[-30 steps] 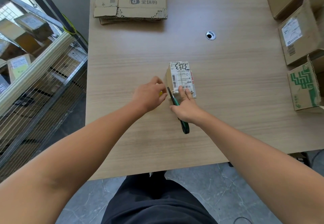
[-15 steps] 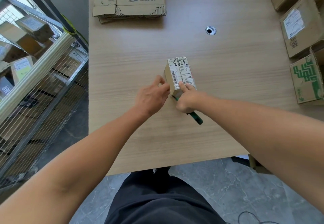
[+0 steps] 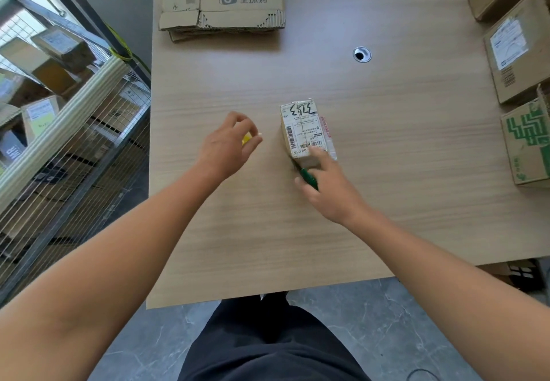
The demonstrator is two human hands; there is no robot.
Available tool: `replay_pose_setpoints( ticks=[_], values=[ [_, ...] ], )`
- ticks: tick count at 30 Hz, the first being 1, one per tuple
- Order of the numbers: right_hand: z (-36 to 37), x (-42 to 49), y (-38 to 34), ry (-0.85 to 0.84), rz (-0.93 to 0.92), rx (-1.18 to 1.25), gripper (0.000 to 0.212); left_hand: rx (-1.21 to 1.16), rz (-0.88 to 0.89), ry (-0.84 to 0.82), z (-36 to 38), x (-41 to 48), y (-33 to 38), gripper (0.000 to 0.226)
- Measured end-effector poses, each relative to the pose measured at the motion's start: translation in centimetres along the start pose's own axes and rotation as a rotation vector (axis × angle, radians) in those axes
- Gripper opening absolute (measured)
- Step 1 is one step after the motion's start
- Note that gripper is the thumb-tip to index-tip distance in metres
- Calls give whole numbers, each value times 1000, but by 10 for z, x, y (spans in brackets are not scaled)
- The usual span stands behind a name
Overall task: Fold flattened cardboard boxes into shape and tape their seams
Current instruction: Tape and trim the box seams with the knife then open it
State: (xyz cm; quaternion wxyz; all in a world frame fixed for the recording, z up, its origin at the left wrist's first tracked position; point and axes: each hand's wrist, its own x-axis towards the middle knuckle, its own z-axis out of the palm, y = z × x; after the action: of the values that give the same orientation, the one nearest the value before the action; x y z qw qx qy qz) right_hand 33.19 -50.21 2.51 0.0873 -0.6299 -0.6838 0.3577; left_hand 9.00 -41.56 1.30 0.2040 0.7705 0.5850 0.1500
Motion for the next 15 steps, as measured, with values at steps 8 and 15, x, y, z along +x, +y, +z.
replay_pose_setpoints(
  ticks=[8,15],
  values=[
    [1,23,-3,466,-23,91,45,119,-52,-71,16,-15,-14,20],
    [50,54,10,531,-43,60,33,211,-98,77,43,-34,-2,14]
  ],
)
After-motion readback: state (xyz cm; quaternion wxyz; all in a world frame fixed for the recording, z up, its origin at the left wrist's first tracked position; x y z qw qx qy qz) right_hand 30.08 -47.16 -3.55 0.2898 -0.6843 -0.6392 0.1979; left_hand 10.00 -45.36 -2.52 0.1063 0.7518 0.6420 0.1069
